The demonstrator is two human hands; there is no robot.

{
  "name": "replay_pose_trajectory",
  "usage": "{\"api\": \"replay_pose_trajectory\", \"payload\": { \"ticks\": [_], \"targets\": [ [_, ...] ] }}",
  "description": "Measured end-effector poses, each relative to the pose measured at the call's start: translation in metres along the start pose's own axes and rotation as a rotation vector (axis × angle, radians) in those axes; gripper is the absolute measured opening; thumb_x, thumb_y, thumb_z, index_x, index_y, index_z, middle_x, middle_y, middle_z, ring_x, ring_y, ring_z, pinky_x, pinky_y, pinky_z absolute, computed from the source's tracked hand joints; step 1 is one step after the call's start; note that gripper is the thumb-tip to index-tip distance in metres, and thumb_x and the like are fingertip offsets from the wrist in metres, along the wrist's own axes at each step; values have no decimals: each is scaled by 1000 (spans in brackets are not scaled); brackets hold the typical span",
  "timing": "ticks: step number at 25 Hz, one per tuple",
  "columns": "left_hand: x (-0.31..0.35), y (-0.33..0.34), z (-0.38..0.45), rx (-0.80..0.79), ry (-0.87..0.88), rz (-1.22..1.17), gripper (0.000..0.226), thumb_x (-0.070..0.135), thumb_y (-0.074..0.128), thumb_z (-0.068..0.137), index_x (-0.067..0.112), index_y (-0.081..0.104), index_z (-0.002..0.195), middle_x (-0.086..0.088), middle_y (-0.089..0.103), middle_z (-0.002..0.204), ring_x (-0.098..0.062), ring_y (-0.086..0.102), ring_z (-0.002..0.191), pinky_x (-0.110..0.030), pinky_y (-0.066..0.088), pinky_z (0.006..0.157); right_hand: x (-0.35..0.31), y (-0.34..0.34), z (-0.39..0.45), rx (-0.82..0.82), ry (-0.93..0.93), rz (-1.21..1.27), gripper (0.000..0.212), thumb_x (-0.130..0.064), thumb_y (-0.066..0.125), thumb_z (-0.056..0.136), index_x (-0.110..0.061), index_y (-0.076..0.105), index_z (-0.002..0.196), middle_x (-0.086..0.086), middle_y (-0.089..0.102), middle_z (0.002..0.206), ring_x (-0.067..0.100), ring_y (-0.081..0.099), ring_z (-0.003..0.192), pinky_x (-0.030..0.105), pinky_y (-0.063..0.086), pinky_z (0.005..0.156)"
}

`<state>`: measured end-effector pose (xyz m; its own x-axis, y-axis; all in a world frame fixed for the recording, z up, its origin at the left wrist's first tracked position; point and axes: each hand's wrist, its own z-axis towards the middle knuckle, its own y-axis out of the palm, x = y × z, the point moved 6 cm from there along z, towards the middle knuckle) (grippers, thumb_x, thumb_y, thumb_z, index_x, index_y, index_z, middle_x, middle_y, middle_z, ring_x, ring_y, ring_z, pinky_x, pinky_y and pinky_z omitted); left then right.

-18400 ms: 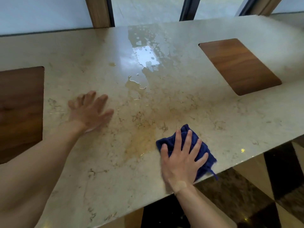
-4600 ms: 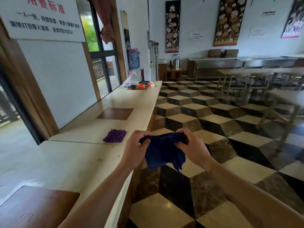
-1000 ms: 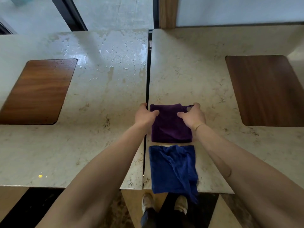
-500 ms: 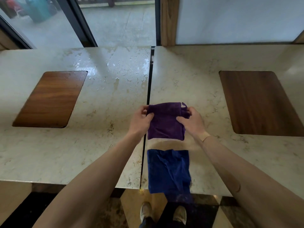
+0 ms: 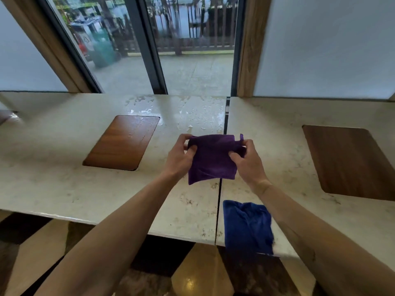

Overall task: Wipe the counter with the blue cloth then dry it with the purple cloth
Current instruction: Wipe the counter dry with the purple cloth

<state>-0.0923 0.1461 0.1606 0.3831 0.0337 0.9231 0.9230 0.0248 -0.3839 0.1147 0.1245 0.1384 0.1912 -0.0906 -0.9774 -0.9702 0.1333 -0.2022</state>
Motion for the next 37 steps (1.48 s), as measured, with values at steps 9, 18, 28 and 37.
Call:
{"api": "replay_pose_trajectory", "payload": {
  "ticks": [9, 18, 28, 37],
  "targets": [
    [-55, -63, -14, -263, 65, 47, 12, 28, 42, 105, 34, 47, 114, -9, 64, 87, -21, 59, 73, -47, 54, 69, -8, 79, -59, 205, -22, -232, 20, -18, 54, 101, -20, 46, 119, -5, 60, 103, 22, 60, 99, 36, 48, 82],
    [-70, -65, -26, -303, 17, -65, 17, 25, 39, 105, 38, 49, 111, -10, 65, 96, -31, 63, 76, -52, 57, 58, -5, 87, -75, 190, -35, -286, 21, -23, 54, 102, -23, 48, 122, -7, 61, 109, 17, 59, 101, 39, 52, 87],
    [-175, -21, -58, -300, -240, 25, 22, 27, 45, 103, 47, 53, 104, -4, 71, 101, -27, 71, 84, -50, 61, 63, 96, 94, -88, 52, 208, -371, 23, -30, 57, 100, -31, 51, 123, -2, 64, 123, 24, 61, 109, 45, 54, 88],
    [-213, 10, -47, -317, -178, 223, 24, 30, 44, 103, 38, 54, 123, 5, 65, 96, -19, 64, 91, -45, 55, 83, 135, 97, -94, 235, 274, -626, 35, -18, 60, 97, -24, 46, 129, 3, 58, 124, 23, 57, 109, 36, 51, 86]
  ]
}}
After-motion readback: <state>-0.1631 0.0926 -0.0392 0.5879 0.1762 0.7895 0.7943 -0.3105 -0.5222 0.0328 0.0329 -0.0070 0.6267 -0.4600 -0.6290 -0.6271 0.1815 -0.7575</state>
